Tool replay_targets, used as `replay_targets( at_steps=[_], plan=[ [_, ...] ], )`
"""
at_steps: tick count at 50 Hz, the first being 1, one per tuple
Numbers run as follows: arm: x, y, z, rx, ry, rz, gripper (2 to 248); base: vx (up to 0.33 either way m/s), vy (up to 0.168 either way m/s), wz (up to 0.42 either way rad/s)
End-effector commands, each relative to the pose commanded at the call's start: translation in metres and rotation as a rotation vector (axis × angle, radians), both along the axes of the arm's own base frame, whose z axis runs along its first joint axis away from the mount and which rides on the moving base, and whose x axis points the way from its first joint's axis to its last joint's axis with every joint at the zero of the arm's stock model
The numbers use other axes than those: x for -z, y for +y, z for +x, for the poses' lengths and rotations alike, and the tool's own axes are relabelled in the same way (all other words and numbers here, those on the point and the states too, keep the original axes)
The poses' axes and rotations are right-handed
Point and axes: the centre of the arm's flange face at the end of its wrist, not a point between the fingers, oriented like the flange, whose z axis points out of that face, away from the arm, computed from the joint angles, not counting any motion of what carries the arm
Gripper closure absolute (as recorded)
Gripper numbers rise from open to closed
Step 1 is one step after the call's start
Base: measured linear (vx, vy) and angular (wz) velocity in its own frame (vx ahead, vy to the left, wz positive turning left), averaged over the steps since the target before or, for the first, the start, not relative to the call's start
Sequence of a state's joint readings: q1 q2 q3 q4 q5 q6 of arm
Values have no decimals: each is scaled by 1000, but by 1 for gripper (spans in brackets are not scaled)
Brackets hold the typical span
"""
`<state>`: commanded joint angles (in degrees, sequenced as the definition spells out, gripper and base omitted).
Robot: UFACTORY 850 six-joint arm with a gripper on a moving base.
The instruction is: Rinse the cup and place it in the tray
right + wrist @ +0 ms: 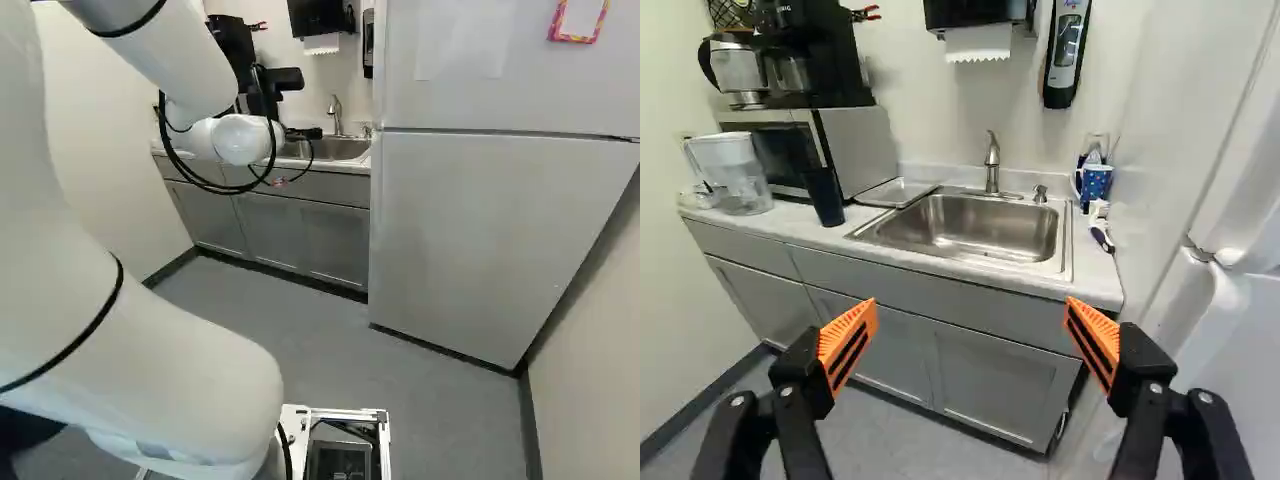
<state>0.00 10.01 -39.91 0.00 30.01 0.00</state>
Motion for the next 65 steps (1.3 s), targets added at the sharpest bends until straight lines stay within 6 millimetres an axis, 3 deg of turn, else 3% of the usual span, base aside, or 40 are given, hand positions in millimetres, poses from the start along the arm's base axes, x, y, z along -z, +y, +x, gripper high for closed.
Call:
replay_targets(
  at_steps=[55,65],
  plan=[
    [-52,0,24,0,-20,0,3,0,0,0],
    [-52,0,24,0,-20,0,3,0,0,0]
  ],
)
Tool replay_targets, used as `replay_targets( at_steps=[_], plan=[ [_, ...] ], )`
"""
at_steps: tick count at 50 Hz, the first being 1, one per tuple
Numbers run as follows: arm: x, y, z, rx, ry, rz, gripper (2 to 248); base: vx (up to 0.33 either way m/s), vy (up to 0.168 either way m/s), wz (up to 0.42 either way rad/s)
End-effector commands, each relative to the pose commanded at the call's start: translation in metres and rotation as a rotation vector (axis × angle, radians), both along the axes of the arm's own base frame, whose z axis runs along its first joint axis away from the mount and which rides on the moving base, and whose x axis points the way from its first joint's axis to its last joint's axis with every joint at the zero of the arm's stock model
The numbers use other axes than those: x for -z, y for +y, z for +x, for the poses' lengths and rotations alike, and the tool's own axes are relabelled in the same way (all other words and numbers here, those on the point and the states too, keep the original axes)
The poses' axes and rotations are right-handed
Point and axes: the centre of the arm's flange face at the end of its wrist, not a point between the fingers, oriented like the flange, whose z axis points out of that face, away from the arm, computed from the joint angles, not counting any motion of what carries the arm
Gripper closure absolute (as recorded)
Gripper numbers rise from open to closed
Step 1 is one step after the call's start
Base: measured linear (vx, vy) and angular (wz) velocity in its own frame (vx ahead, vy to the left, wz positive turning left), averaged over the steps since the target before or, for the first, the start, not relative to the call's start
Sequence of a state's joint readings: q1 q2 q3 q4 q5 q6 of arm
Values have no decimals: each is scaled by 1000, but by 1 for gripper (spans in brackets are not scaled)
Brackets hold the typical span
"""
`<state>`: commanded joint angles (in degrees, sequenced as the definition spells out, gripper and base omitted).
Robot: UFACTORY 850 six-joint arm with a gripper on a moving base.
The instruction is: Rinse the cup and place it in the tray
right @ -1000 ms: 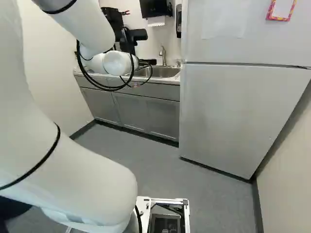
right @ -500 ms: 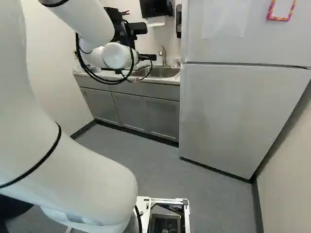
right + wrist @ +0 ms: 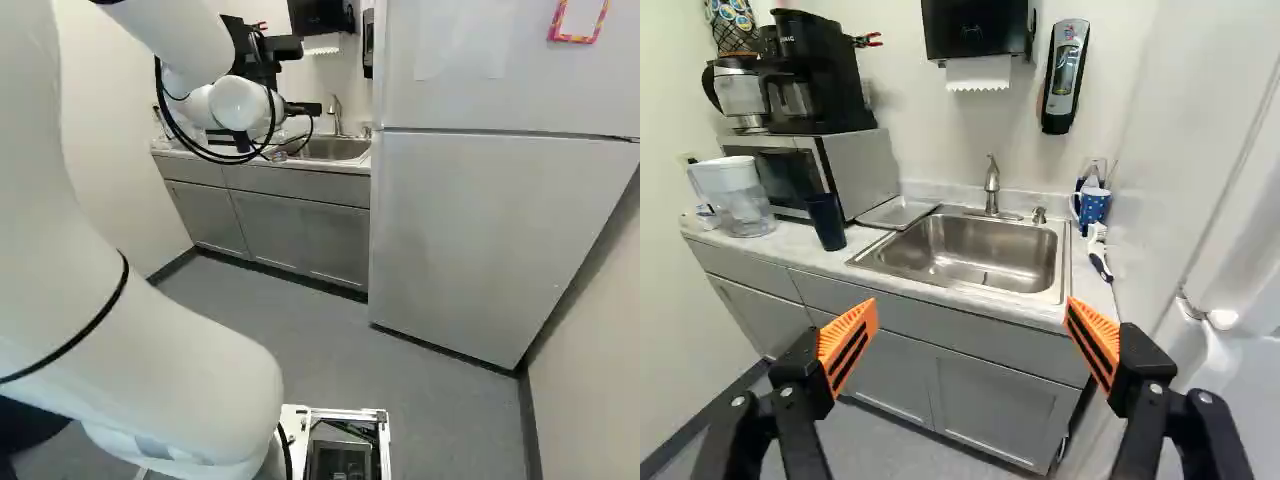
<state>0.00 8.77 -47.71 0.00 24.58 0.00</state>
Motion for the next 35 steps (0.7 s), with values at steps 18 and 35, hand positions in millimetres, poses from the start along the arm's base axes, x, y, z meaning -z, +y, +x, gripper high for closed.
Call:
replay_targets(
  at_steps=[18,35],
  plan=[
    [0,0,0,0,0,0,3,0,0,0],
    [0,0,0,0,0,0,3,10,1,0]
  ],
)
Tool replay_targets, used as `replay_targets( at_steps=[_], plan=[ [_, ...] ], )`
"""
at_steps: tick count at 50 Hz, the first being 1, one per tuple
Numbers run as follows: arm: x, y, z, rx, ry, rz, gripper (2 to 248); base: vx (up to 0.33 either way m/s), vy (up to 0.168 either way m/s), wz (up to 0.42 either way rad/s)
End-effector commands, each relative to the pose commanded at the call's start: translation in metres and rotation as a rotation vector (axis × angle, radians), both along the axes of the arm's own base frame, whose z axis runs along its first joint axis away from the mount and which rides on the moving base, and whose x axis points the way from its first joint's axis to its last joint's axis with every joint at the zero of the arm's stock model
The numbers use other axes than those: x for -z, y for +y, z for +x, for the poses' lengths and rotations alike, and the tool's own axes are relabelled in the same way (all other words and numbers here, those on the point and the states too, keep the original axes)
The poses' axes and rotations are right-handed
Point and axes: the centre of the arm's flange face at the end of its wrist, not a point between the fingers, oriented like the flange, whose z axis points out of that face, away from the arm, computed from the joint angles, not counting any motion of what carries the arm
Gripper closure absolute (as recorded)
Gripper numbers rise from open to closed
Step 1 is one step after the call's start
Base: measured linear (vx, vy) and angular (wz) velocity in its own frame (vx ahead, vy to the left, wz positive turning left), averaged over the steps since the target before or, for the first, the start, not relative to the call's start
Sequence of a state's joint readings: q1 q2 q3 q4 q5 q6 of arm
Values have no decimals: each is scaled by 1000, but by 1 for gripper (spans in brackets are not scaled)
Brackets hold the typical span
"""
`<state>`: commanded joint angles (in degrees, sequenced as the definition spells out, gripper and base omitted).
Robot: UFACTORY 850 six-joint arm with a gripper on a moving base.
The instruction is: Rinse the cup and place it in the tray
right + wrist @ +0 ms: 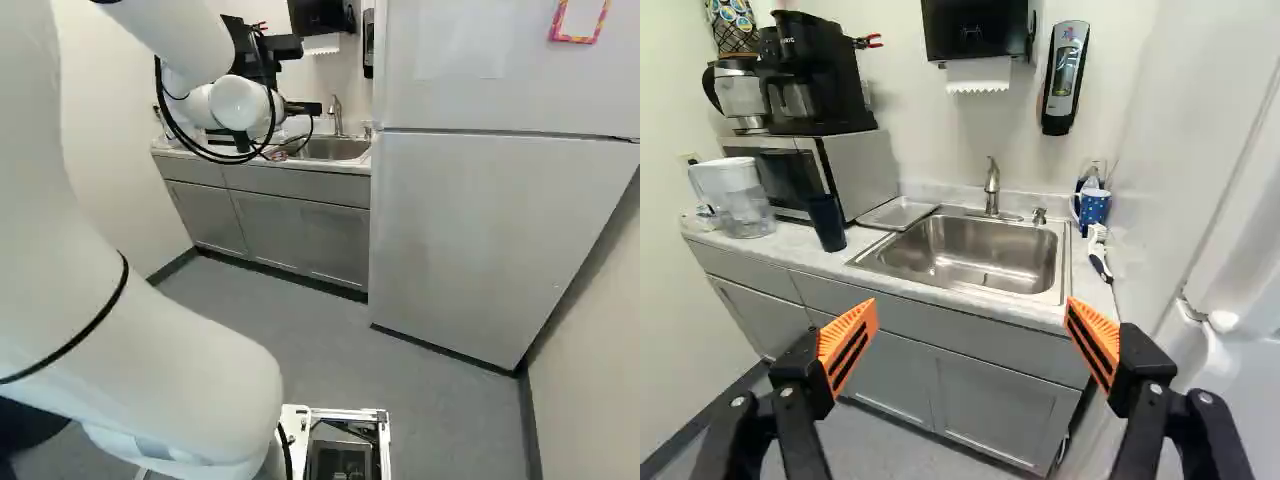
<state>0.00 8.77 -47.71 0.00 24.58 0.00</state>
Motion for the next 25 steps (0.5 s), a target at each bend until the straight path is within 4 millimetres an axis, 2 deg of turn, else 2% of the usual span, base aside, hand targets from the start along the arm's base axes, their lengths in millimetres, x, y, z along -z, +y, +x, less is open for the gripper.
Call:
replay_targets(
  at_steps=[25],
  plan=[
    [0,0,0,0,0,0,3,78,-1,-8]
  ],
)
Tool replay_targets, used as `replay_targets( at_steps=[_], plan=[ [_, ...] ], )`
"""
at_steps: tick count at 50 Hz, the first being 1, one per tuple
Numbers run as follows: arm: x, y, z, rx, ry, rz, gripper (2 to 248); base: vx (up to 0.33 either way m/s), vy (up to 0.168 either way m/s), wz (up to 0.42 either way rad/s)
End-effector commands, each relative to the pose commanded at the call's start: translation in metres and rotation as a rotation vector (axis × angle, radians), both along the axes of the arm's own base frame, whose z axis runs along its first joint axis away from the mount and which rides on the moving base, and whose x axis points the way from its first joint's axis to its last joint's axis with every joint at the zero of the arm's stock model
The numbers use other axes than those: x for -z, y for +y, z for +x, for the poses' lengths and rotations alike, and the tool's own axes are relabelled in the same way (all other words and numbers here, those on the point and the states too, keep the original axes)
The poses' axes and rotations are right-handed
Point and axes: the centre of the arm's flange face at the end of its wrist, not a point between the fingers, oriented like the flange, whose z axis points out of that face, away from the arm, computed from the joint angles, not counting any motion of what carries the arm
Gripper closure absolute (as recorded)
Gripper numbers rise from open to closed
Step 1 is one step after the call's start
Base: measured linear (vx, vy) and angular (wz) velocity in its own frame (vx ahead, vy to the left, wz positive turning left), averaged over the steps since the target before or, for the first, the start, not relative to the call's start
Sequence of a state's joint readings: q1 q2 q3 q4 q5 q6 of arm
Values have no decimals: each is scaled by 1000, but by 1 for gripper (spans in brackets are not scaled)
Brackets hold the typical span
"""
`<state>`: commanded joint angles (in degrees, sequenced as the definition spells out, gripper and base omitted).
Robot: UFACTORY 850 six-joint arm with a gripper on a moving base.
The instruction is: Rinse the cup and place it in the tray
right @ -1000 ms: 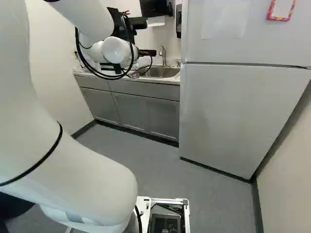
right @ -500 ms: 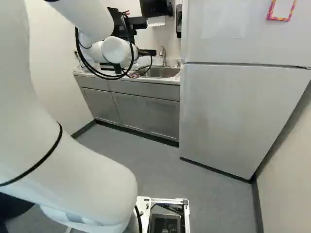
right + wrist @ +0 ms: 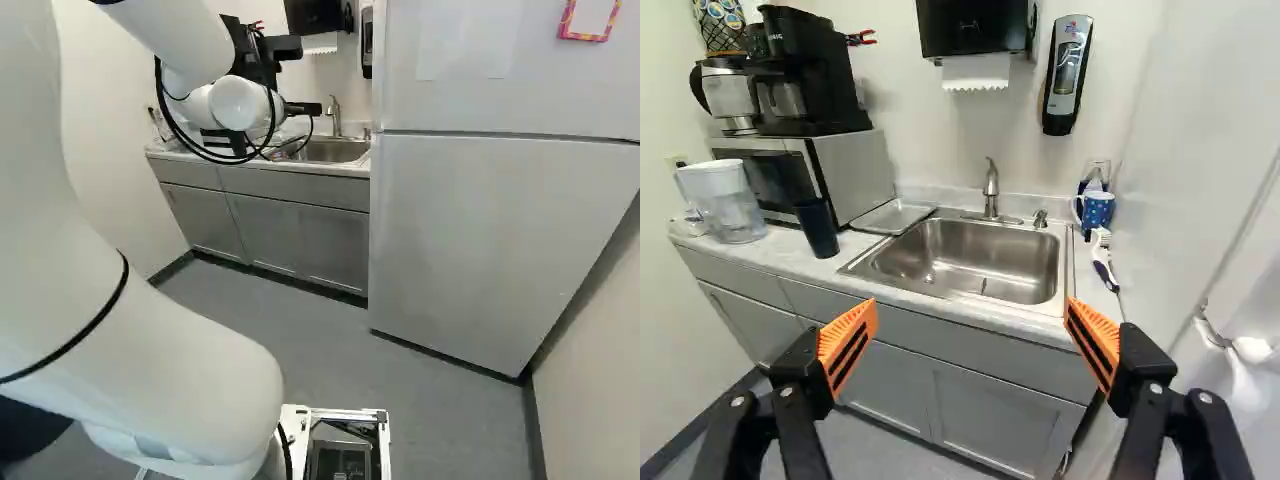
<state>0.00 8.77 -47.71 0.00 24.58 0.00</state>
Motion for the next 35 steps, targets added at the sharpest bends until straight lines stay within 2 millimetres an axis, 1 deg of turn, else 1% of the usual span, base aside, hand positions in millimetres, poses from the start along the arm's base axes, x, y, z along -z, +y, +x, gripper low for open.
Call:
replay_targets(
  at_steps=[35],
  plan=[
    [0,0,0,0,0,0,3,115,-1,-16]
  ],
)
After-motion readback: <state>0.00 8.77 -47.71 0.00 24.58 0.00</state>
